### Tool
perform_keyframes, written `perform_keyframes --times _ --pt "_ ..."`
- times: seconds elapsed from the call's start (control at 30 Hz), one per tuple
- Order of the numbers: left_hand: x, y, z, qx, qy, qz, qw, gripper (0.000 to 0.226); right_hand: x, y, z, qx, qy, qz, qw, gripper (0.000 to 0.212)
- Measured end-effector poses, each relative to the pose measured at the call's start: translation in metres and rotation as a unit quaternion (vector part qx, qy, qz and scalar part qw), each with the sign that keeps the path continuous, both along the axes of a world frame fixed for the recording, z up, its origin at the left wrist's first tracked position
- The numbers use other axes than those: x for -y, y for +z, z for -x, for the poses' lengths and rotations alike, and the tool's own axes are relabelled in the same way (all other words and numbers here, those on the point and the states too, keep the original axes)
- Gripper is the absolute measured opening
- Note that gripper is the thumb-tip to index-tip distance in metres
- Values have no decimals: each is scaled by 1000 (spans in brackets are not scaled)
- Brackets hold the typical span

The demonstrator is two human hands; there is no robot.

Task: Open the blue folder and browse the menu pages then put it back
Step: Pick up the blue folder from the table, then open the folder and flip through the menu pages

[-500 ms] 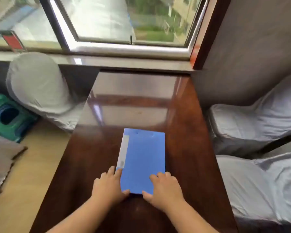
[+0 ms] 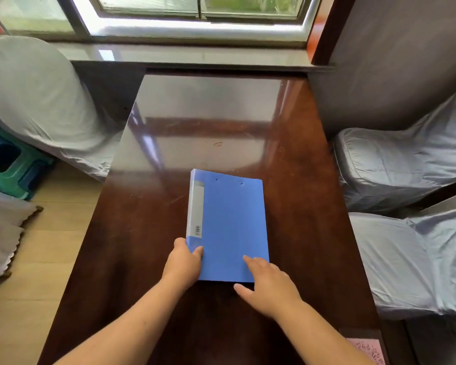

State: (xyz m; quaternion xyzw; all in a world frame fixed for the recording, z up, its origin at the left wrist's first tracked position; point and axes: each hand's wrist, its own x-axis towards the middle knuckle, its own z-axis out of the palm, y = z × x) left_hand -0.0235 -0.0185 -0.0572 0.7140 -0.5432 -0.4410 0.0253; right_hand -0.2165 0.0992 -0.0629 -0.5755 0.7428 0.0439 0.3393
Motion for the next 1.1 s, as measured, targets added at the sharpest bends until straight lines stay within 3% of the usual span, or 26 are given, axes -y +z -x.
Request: perform_keyframes --times 0.13,0.2,0.27,0.33,0.4,0.47,0.53,0.6,0.67,0.77,0.93,1.03,1.1 --pt "3 40 9 -107 8 83 991 12 0 31 27 97 -189 52 976 81" --pt "6 73 12 -173 29 109 978 10 8 59 45 182 -302 79 932 68" --pt "10 110 16 -255 52 119 958 10 18 95 60 315 -384 107 862 42" --pt "16 152 17 -324 66 144 933 17 25 139 72 439 -390 154 795 28" --pt "22 199 18 -368 54 195 908 37 30 194 77 493 -345 220 768 27" --pt "27 247 18 -326 -9 279 903 78 36 244 77 512 -307 281 751 29" --pt "23 298 18 -200 -77 368 905 115 38 292 74 527 -275 331 733 30" --pt "17 333 18 -90 -132 403 901 139 41 321 73 521 -254 360 731 32" --pt "12 361 16 -38 -166 425 889 153 38 350 72 520 -236 375 730 33" --pt "9 388 10 7 -198 463 864 157 31 378 71 526 -226 382 725 44" --pt "-1 409 4 1 -190 511 838 153 24 398 80 571 -221 370 699 36" --pt "-7 414 2 -7 -185 557 810 143 21 407 88 612 -218 342 679 58" --pt "-7 417 0 -34 -181 594 783 133 23 415 89 611 -193 340 688 41"
